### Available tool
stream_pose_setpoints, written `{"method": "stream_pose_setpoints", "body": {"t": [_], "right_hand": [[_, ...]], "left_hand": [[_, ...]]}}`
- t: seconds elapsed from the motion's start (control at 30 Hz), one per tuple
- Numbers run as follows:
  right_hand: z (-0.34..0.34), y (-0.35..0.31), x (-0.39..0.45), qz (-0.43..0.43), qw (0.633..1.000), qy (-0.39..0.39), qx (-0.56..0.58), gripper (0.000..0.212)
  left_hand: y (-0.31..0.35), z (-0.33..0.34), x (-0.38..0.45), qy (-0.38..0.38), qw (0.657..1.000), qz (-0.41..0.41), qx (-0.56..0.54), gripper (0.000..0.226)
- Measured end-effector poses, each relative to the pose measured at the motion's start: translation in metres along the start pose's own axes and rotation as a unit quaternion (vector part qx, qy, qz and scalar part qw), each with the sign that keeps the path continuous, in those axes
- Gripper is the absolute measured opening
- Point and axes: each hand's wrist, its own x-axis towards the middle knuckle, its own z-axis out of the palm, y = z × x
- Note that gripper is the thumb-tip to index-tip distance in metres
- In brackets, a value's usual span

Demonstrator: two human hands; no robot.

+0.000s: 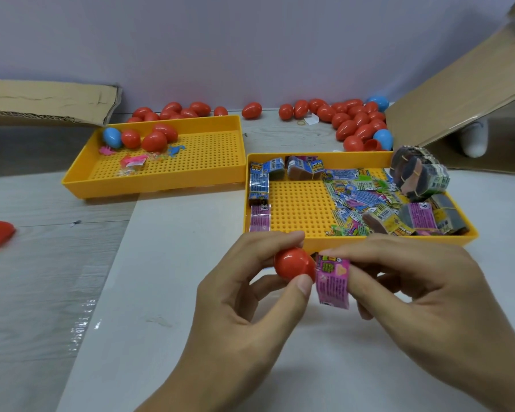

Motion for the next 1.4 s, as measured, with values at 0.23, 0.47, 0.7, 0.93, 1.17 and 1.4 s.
{"method": "stream_pose_setpoints", "body": {"t": [0.23,0.47,0.7,0.93,1.17,1.4], "right_hand": [[0.0018,0.0021,-0.0015,-0.004,1.0,0.014,-0.02,0.012],[0.0023,0.0032,-0.0021,-0.019,0.998,0.02,-0.064,0.015],[0.0015,0.0013,-0.0025,-0.029,0.999,0.021,-0.04,0.018],[0.0028,0.0016,-0.0029,-0.031,0.998,0.022,-0.045,0.019],[0.0031,0.0014,-0.0022,-0.038,0.995,0.015,-0.087,0.02],[0.0016,0.0015,-0.0019,-0.046,0.991,0.008,-0.122,0.011]], "left_hand": [[-0.0009,0.0009,-0.0009,-0.013,1.0,0.0,0.005,0.033],[-0.0015,0.0009,-0.0014,-0.016,1.0,0.0,0.009,0.037],[-0.0011,0.0003,-0.0014,-0.013,0.999,-0.01,0.031,0.039],[-0.0019,0.0024,-0.0014,-0.014,0.999,-0.011,0.04,0.041],[-0.0018,0.0028,-0.0014,-0.018,0.999,0.008,0.043,0.045],[-0.0035,0.0027,-0.0016,-0.014,0.998,0.036,0.051,0.045]]}}
